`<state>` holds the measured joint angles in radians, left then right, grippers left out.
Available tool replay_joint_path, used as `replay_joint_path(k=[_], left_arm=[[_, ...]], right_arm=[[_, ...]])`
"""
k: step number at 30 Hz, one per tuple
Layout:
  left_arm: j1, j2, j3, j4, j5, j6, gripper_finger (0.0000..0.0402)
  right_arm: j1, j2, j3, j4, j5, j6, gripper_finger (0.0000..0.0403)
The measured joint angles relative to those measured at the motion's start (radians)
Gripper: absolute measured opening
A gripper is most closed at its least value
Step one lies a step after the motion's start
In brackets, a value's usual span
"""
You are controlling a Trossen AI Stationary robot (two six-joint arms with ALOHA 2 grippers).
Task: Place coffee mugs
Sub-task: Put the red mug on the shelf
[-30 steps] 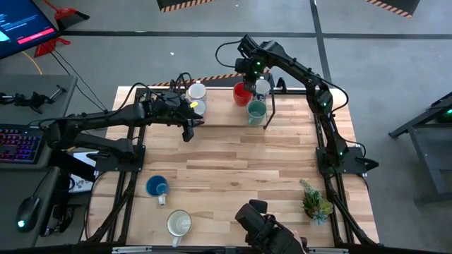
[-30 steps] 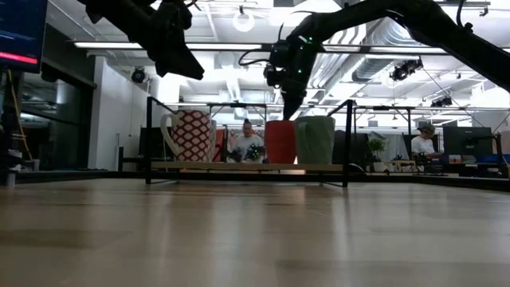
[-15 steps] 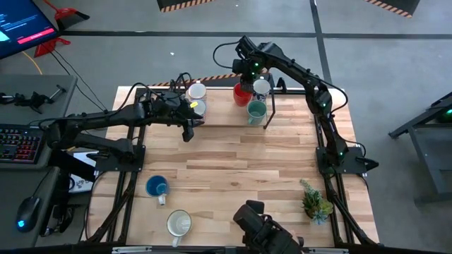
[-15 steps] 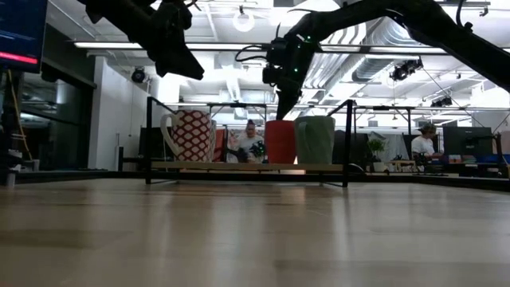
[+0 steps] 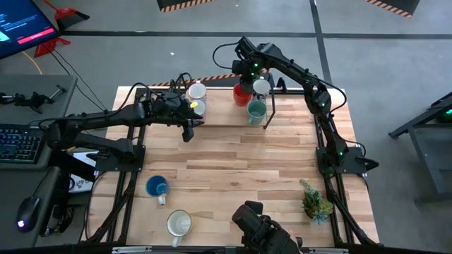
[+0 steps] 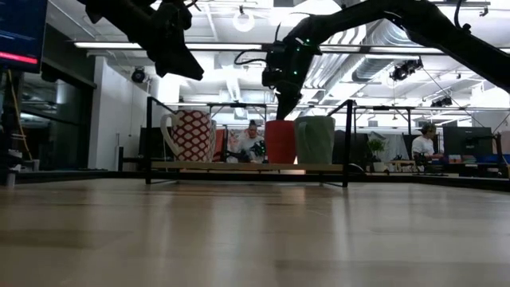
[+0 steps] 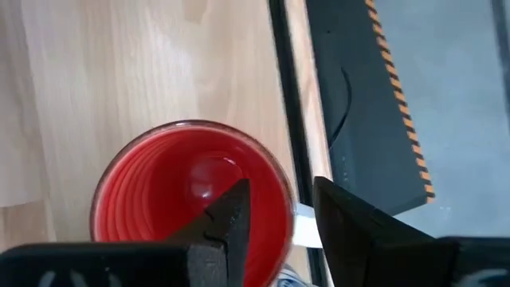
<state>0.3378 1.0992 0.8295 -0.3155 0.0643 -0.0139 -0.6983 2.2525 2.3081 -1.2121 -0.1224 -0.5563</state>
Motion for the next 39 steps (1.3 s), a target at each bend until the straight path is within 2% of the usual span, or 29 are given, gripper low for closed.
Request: replay_joint_path(k=[18,39], left_arm=[[0.000,0.000,0.000,-0.001,0.000,0.010,0.0099],[0.000,0.000,0.000,-0.001,0.000,0.018,0.0099]], right_arm=[[0.001,0.054,0.000,-0.004,0.009,-0.005,0.0116],[0.001,0.054,0.000,0.009,0.007,-0.028,0.0029]])
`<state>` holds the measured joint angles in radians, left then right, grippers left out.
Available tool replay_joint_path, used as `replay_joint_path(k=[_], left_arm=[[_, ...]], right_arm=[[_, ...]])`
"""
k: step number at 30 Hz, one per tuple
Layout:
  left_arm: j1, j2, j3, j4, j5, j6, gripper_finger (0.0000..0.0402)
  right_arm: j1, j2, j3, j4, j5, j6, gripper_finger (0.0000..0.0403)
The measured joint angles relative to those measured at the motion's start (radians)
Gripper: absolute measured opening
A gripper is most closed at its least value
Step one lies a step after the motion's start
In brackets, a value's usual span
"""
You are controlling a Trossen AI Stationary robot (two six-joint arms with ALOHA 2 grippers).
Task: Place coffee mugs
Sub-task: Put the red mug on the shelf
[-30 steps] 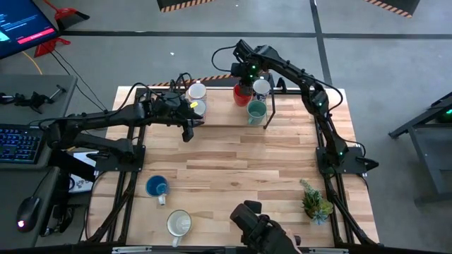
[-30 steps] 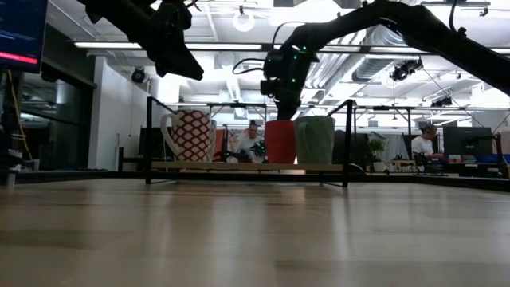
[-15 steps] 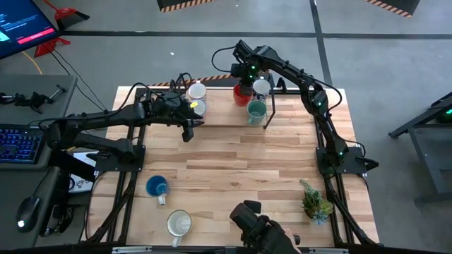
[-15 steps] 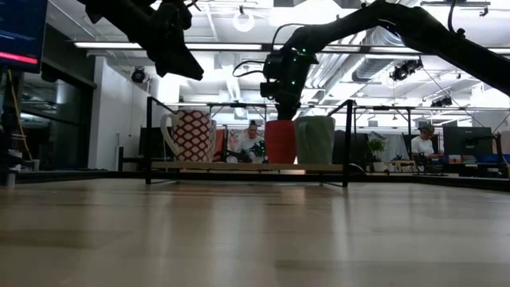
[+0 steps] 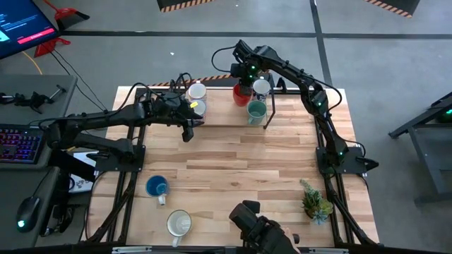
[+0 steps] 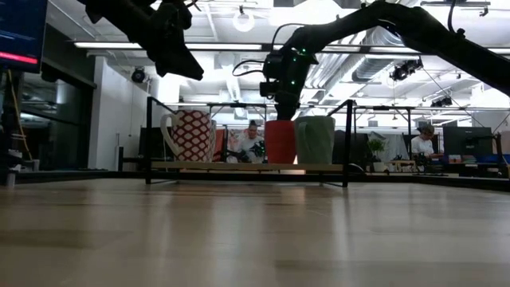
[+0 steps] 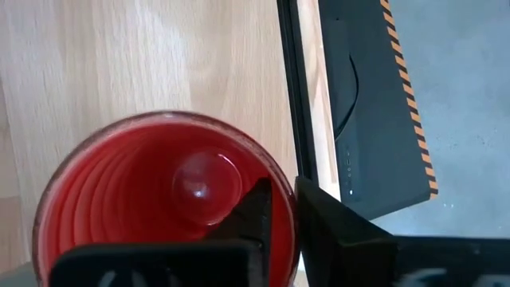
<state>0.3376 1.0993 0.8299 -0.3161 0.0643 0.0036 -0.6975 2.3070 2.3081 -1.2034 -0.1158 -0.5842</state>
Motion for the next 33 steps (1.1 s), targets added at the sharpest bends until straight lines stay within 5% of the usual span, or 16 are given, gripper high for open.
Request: replay_joint_path(k=[10,33], left_arm=[[0.000,0.000,0.000,0.000,0.000,0.000,0.0099],[0.000,0.000,0.000,0.000,0.000,0.000,0.0099]], right_arm=[[0.000,0.000,0.000,0.006,-0.010,0.000,0.0003],[0.003,-0.004,0.000,0.006,0.010,-0.022,0.0021]])
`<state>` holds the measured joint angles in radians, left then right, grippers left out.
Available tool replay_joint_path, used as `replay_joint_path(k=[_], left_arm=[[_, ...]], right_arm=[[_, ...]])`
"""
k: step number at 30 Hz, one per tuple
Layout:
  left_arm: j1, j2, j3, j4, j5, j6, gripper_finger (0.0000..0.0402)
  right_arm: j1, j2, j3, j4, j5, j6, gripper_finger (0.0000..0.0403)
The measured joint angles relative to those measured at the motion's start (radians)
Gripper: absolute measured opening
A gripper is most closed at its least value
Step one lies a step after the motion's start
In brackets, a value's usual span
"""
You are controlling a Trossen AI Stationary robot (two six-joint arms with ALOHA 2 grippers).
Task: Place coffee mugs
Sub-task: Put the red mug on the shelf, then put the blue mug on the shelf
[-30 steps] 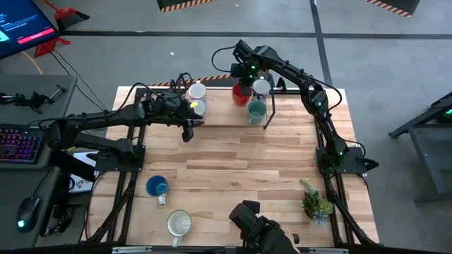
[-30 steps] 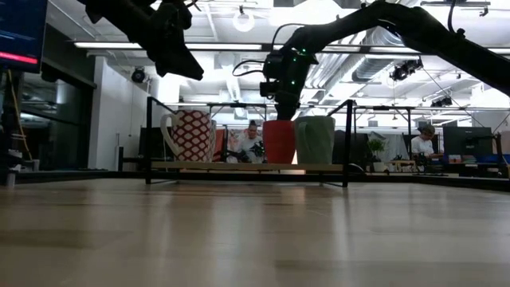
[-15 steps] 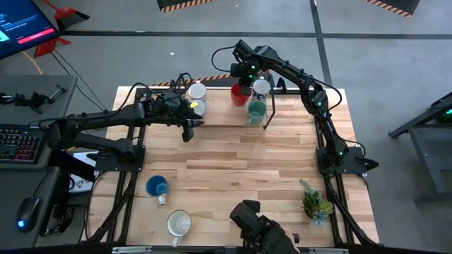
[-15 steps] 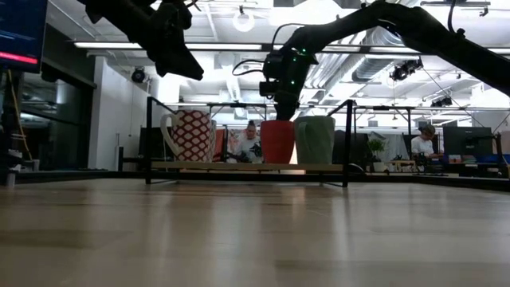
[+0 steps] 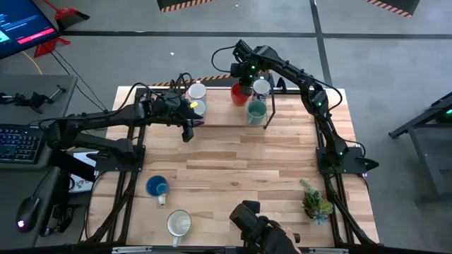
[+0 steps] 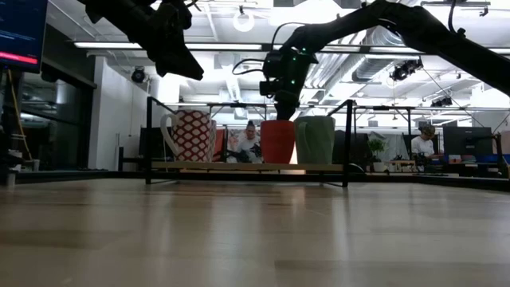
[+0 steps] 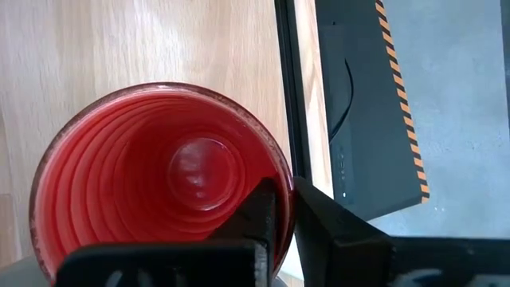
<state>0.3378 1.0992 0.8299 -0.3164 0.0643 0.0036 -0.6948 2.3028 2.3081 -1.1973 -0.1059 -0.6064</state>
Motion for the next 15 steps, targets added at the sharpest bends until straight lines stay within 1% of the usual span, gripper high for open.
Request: replay_joint_path(k=[9,15], left_arm=[[0.000,0.000,0.000,0.000,0.000,0.000,0.0099],[0.000,0.000,0.000,0.000,0.000,0.000,0.0099]], right_arm=[[0.002,-0.002,0.000,-0.003,0.000,0.003,0.0069],[0.002,-0.011,0.000,-0.005,0.000,0.003,0.0090]])
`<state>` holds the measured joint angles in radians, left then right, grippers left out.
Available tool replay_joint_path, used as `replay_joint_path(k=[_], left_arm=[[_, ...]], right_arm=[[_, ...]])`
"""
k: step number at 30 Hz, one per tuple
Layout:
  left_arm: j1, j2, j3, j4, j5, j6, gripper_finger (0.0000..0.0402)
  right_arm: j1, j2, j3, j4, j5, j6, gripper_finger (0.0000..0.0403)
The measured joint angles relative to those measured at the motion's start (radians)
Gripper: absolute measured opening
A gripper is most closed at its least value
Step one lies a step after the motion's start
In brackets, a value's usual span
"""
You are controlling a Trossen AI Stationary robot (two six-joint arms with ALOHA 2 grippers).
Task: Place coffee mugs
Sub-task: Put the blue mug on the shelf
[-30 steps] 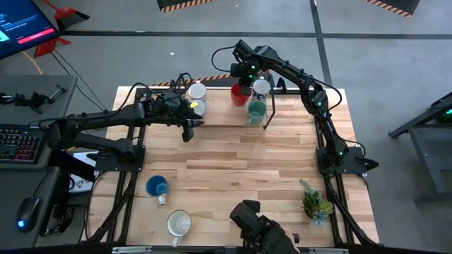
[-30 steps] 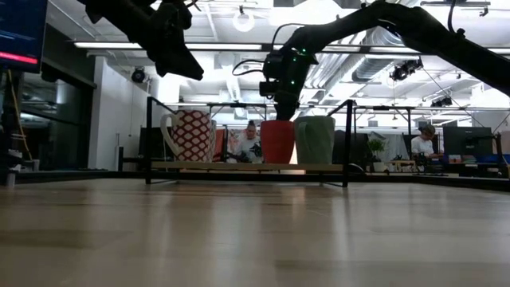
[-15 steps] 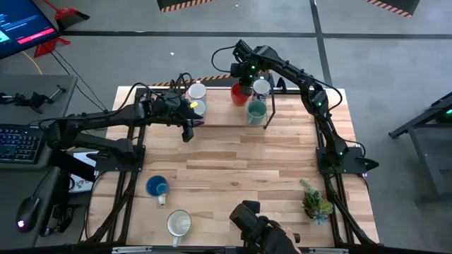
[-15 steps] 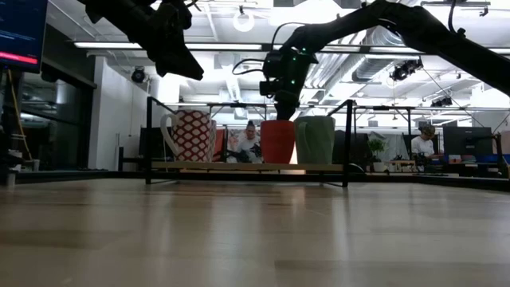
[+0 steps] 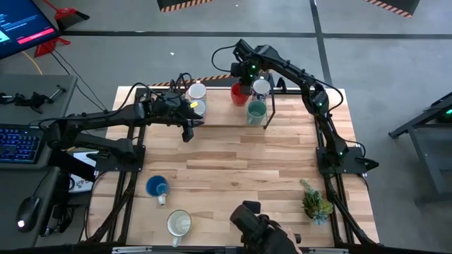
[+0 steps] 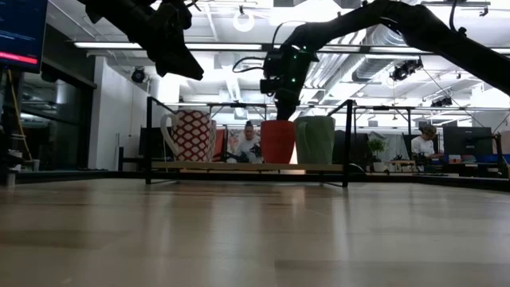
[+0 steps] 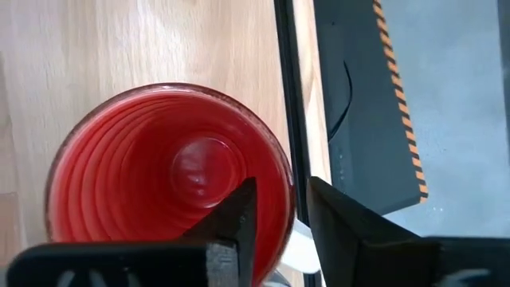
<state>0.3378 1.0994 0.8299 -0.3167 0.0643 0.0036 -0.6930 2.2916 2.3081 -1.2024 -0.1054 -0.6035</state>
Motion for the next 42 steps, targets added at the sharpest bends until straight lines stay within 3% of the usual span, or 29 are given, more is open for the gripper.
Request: replay_joint_path(k=[13,19,23,37,42], left_arm=[[0.000,0.000,0.000,0.000,0.000,0.000,0.0099],[0.000,0.000,0.000,-0.008,0.000,0.000,0.0099],[0.000,0.000,0.000,-0.032,0.000,-0.001,0.0099],[-0.038,0.000,0.000,-0.082,0.004,-0.011,0.0099],[-0.060,0.000,0.000,-0.092,0.004,-0.008,0.0099]], right_arm=[[0.032,-0.140,0.000,-0.049,0.022,0.020,0.0097],[0.075,-0.186,0.002,-0.214,-0.114,0.110,0.0097],[0.144,-0.190,0.001,-0.375,-0.158,0.137,0.0097],[0.443,-0.206,-0.016,-0.368,-0.101,0.181,0.0096],[0.514,-0.206,-0.124,-0.317,-0.110,0.215,0.0096]])
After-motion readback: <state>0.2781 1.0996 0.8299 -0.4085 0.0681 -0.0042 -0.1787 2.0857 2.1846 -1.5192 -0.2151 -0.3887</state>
